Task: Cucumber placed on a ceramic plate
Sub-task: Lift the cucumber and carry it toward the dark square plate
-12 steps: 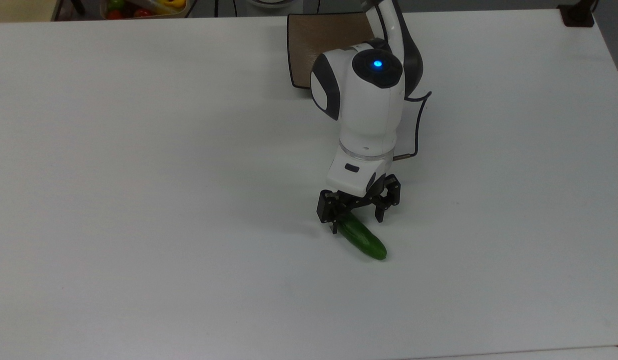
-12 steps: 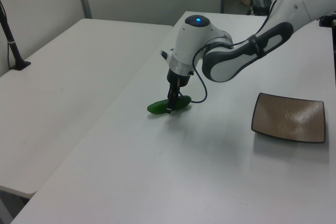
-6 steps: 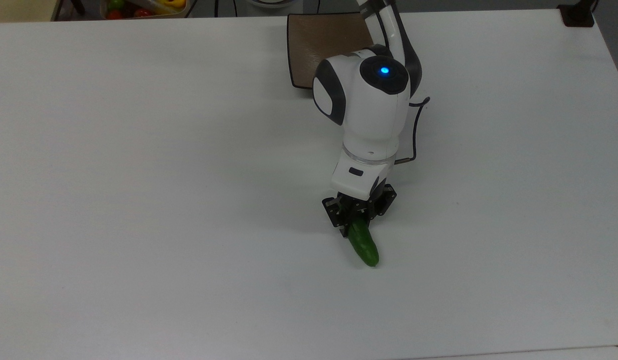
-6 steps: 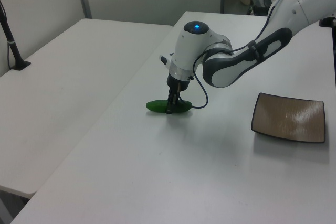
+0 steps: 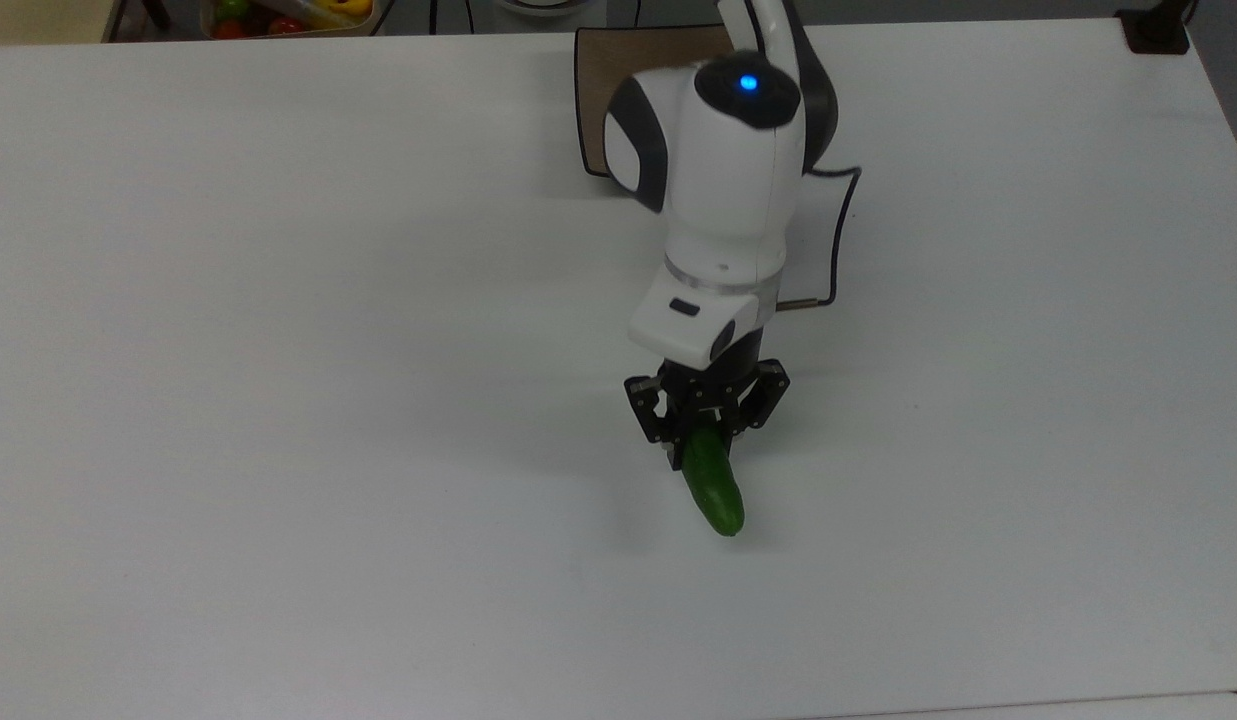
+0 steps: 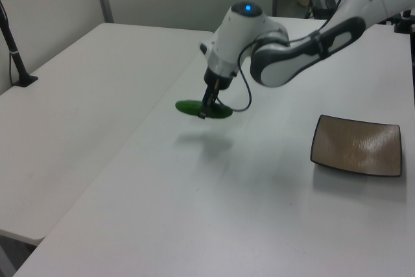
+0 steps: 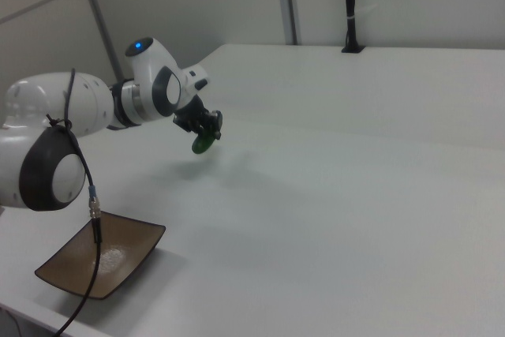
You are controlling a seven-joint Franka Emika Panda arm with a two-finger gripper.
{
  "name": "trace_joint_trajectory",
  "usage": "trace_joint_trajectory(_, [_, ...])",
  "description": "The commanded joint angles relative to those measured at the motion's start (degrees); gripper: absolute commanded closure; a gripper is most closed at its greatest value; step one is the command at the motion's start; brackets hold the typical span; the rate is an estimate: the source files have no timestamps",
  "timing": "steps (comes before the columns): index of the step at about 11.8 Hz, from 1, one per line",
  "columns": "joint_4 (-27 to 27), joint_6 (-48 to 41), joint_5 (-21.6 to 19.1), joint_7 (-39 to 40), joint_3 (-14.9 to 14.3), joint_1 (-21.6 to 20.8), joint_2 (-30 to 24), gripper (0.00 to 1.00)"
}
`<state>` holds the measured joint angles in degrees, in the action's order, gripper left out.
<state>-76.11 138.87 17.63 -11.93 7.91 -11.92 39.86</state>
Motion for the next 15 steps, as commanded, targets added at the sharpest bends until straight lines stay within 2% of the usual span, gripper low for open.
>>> trace_joint_trajectory(1, [-7.73, -3.86, -0.22, -2.39, 3.24, 3.65, -9.43, 0.85])
trace_joint_trajectory(4, [-13.43, -9.49, -3.38, -1.51, 3.25, 3.75, -16.54, 0.85])
trace_joint_trajectory(8, [-29.59, -9.68, -6.81, -1.60, 3.16, 3.49, -29.11, 0.84])
trace_joint_trajectory(14, [-43.23, -20.91, -12.70, -2.30, 3.08, 2.79, -41.68, 0.84])
trace_joint_trajectory(15, [-44.90, -23.01, -15.49, -1.78, 3.08, 2.26, -44.75, 0.84])
